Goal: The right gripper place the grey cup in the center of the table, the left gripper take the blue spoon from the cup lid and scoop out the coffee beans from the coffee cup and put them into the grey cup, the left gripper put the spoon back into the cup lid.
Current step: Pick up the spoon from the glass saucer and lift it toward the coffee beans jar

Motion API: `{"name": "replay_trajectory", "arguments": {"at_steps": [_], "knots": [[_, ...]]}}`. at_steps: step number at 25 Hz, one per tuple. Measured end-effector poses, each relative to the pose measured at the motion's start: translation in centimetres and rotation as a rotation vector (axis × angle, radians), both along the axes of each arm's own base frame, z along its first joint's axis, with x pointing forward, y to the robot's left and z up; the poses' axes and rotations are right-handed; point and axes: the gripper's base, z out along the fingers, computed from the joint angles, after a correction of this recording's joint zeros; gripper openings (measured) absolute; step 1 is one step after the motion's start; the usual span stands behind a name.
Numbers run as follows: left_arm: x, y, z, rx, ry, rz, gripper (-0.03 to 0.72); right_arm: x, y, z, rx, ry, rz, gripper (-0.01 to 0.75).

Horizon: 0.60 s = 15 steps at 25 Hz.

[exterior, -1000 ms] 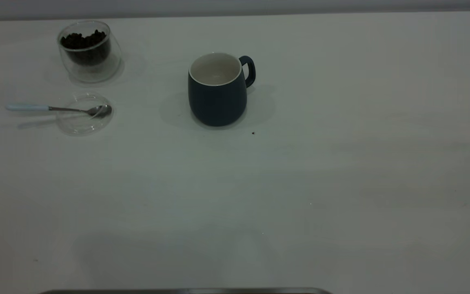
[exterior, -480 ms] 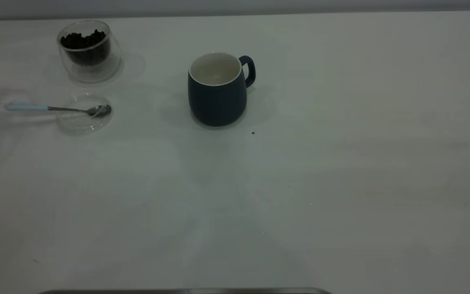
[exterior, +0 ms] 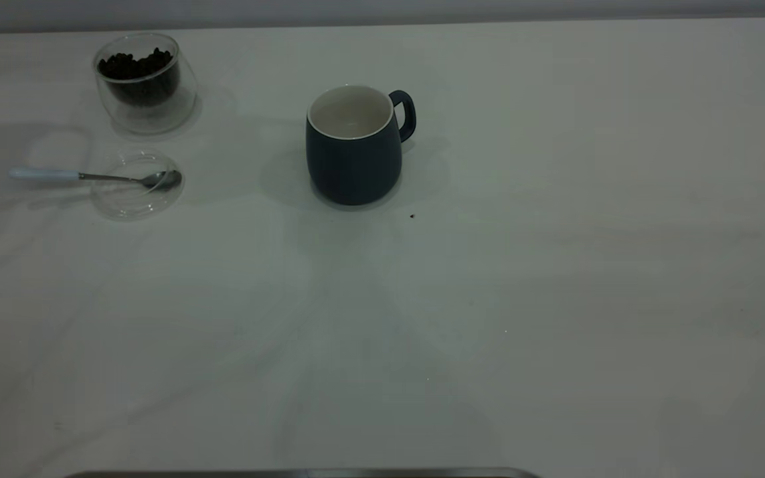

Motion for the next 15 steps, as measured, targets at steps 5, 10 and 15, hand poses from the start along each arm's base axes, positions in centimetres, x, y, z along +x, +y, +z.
{"name": "replay_trajectory", "arguments": {"at_steps": [5,10,15], "knots": [[-4.3,-1.2,10.4,-0.044,-0.268,-0.031,0.022,0.0,0.0,0.0,0.000,0.000,0.000,0.453],[-12.4,-2.1,15.4,-0.023,-0.384,-0.030,0.022,0.0,0.0,0.0,0.000,0.000,0.000,0.453],[-16.3,-0.8,4.7,0.130,-0.158,0.026,0.022,0.0,0.0,0.0,0.000,0.000,0.000,0.453]]}}
